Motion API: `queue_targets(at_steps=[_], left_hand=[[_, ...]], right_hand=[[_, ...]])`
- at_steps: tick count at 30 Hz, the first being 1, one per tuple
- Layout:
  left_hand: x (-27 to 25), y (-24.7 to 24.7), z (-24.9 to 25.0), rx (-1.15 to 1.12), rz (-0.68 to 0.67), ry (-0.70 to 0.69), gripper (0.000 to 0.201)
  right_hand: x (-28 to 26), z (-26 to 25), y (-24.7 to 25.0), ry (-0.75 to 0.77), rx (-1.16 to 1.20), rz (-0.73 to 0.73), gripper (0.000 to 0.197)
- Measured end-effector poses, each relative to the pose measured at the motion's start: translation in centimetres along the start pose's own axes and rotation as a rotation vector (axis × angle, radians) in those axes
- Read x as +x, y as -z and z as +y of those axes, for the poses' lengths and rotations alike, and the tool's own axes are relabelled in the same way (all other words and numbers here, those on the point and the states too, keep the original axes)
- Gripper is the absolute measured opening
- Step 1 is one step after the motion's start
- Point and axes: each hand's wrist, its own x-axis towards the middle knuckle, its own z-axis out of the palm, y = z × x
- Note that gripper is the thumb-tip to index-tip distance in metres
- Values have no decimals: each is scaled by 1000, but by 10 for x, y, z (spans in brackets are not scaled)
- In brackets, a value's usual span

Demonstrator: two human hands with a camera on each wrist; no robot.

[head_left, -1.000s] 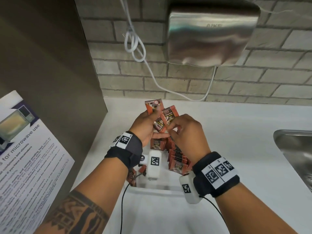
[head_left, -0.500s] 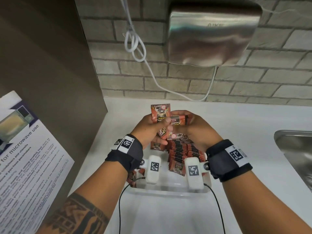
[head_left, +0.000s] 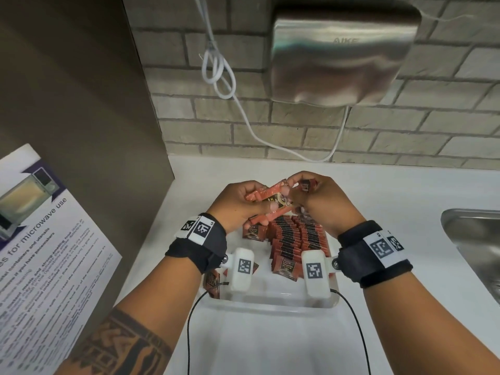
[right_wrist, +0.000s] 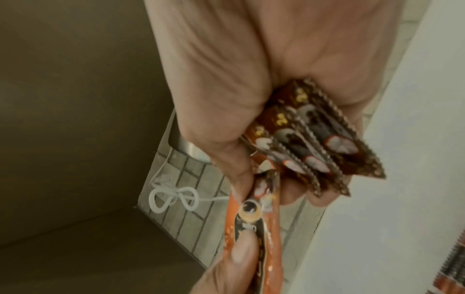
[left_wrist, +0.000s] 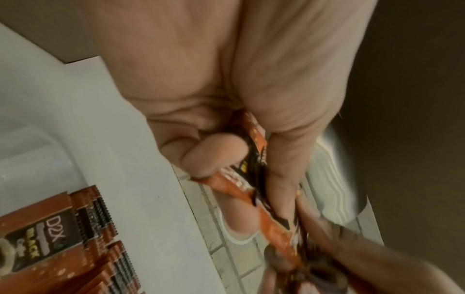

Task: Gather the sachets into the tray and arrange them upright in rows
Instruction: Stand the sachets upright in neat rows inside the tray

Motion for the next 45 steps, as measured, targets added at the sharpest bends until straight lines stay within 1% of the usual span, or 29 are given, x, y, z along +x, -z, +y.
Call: queue_targets(at_steps=[2,4,6,7,8,10,12,14,15,17,19,21,22,24,26,28,29,30,31,32,33,35,37,38,39,40,42,43,45], left_hand=[[1,4,1,-52,101,-11,24],[1,8,1,-57,160,-34,24],[1,8,3,-44,153,-34,27],[0,5,6,-38,121,-30,28],[0,2,8,-25,81,-33,29],[-1,-5,12,10,26,-48,28],[-1,-9,15,24,25,-70,22],[1,-8,14,-23,63,-47,15],[2,-5,14,-61,89,-19,15],[2,2,11,-98,122,21,24],[2,9,9,-53,130,4,25],[1,13,8,7,146,-6,30],[0,14,8,11,149,3,34],[-2,13,8,-7,122,18,37],[-5,9,11,33,65,2,37],[-9,4,15,109,-1,-23,37],[-10,3,17,128,-29,-39,38],[-10,2,17,134,-46,-55,39],[-10,2,18,133,-48,-75,41],[-10,2,18,142,-31,-101,44],[-10,2,18,180,0,-135,50],[-9,5,16,337,36,-217,70],[-10,5,15,470,-46,-311,94],[-10,4,15,511,-101,-351,101],[-10,1,14,539,-150,-380,104],[-10,-1,12,555,-187,-401,103],[-10,-7,10,571,-210,-423,94],[-11,-8,9,577,-204,-424,90],[-11,-7,8,591,-189,-429,83]], right_hand=[[0,5,4,-82,14,-49,19],[-1,5,9,-186,-91,-194,15],[-3,3,10,-279,-209,-359,20],[-4,2,9,-290,-252,-414,25],[-2,3,7,-270,-272,-432,30],[0,4,0,-186,-258,-400,35],[0,6,-7,-125,-169,-383,37],[1,11,-8,-116,-7,-357,41],[1,12,-6,-127,88,-336,43],[2,11,0,-148,237,-280,44],[3,11,3,-145,311,-185,41],[5,12,3,-141,318,-79,39],[7,12,3,-136,290,-39,42],[7,11,0,-124,193,-10,50],[7,8,-2,-120,117,-44,52],[8,6,-5,-155,53,-171,60],[9,4,-8,-180,54,-256,59],[9,4,-10,-201,70,-344,53],[10,3,-12,-212,92,-409,46],[12,4,-13,-221,134,-432,43],[13,6,-14,-245,212,-413,42],[16,12,-16,-322,464,-321,41],[18,19,-18,-362,646,-281,48],[19,22,-21,-371,678,-283,50],[18,21,-25,-365,694,-305,48],[18,19,-30,-354,692,-318,39],[17,16,-39,-343,677,-309,19],[16,15,-43,-343,668,-290,17],[14,13,-47,-334,642,-245,18]])
